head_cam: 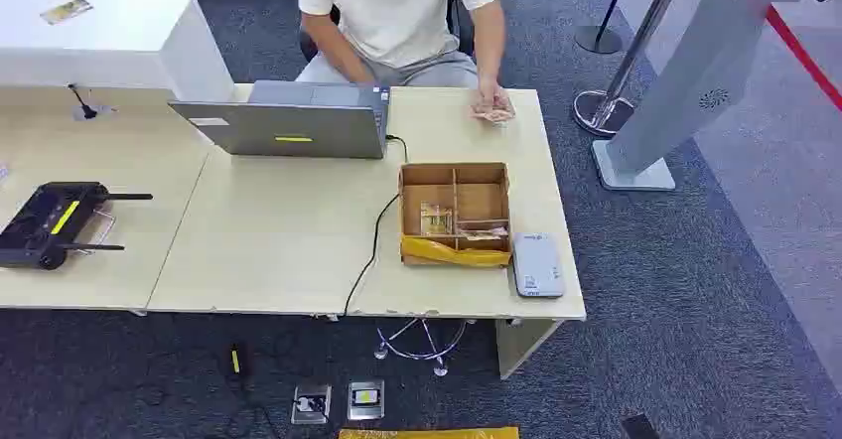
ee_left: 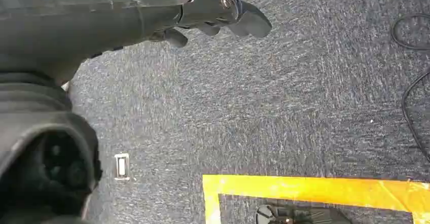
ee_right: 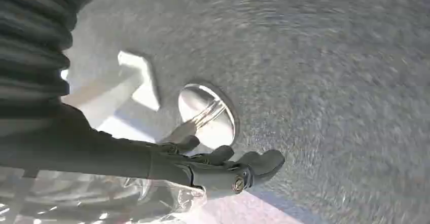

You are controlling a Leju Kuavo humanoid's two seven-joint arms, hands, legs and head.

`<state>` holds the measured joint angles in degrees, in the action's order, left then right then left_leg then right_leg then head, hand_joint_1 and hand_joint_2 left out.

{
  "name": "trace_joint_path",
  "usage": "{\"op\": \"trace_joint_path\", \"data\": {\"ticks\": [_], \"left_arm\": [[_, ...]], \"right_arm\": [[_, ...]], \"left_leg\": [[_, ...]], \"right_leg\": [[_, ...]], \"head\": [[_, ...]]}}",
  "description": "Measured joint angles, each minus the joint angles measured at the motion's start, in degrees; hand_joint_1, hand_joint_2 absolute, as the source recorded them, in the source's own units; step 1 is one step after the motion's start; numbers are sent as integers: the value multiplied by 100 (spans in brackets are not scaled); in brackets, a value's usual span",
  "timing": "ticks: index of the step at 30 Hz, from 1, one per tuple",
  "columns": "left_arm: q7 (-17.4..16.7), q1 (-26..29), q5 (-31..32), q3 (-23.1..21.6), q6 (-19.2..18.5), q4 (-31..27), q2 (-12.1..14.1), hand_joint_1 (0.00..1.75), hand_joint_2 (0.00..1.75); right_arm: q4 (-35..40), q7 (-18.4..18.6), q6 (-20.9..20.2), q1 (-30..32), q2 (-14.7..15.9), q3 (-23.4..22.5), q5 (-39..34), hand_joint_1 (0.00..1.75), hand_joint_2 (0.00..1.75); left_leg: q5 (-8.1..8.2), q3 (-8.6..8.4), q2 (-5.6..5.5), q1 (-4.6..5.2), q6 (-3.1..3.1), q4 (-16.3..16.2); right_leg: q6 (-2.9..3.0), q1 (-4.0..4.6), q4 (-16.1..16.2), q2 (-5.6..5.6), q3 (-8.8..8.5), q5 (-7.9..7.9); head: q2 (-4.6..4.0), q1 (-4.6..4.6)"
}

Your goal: Pass the card to the sensor for recognition and then transmit it.

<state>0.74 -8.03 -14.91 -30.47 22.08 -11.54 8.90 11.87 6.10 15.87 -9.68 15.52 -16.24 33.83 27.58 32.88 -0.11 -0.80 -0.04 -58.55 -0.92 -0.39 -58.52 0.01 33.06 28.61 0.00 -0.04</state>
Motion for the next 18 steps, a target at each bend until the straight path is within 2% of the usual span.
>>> {"op": "trace_joint_path", "data": {"ticks": [5,10,18], "left_arm": [[-2,-4,-13,0,-46,0,35,0,0],[-2,-8,-17,0,-59,0,52,0,0],[0,-11,-9,-2,-105,0,63,0,0]], "right_arm": [[0,-153,284,-299,129,-332,-772,0,175],[2,-247,452,-561,247,-638,-1232,0,175],[48,-920,1007,-1120,518,-1287,-2122,0,175]], "left_leg": [[-1,-1,3,3,2,0],[-2,-1,4,5,3,-1],[-2,0,4,6,3,-1]], "right_leg": [[-1,-3,0,0,-1,-1],[-2,-5,0,0,-1,-2],[-2,-7,0,0,-1,-2]], "head": [[0,-4],[0,-4],[0,-2]]}}
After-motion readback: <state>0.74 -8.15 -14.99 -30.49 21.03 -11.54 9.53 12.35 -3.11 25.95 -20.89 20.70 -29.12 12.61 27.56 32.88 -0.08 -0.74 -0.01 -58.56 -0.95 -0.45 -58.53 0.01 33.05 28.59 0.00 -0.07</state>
